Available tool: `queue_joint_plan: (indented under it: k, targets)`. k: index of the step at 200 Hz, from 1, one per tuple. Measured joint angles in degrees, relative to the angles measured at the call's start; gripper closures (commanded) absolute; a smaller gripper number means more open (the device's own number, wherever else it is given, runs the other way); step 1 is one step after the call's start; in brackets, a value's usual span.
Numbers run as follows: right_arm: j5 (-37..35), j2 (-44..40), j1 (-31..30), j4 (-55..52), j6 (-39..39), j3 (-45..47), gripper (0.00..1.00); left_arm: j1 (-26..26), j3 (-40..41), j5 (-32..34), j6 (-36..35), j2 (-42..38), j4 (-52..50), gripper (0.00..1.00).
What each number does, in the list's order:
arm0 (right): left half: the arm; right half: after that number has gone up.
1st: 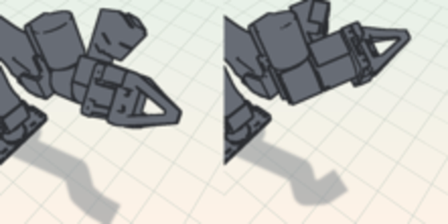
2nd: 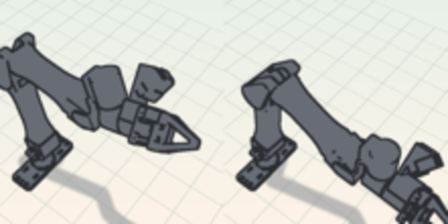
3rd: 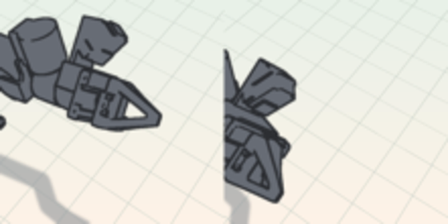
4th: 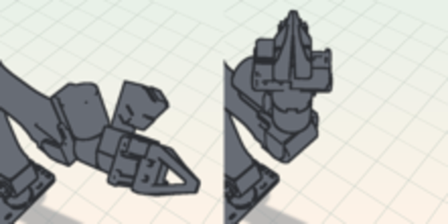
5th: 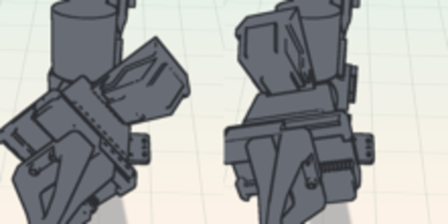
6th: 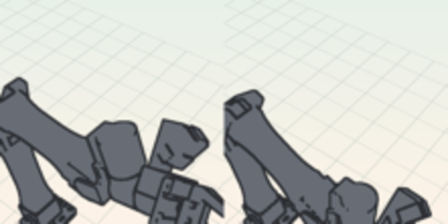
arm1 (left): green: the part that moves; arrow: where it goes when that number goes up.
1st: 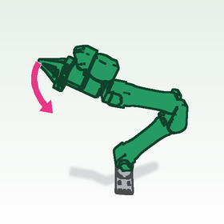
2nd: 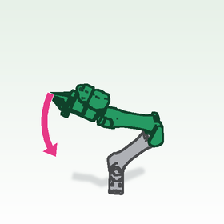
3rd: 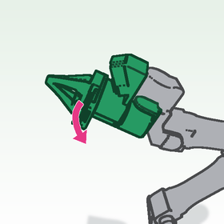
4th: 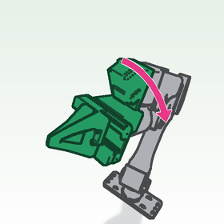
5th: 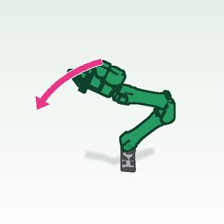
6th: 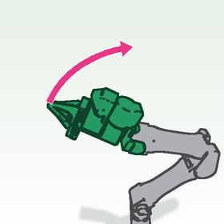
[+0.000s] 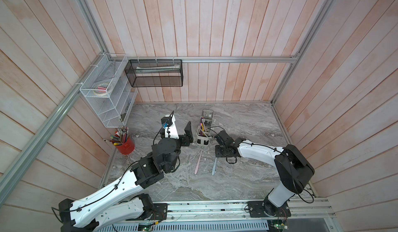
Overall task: Place the toothbrush into the toothbrush holder
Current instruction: Pick up the toothbrush from the center of the board.
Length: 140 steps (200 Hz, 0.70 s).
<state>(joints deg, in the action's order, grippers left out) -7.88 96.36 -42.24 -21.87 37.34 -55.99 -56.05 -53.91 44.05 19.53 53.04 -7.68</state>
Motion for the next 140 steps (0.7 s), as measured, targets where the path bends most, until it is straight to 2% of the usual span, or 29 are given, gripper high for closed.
queue_joint_plan:
  k: [64, 140]
  targets:
    - [-0.55, 3.93, -0.11, 2.80, 0.81, -0.68, 0.57, 0.00, 2.40, -0.02, 8.59, 0.17, -10.99, 0.18]
    - [-0.61, 4.37, -0.11, 4.37, 1.75, -0.57, 0.73, 0.00, 2.91, 0.24, 10.73, 0.00, -12.96, 0.18]
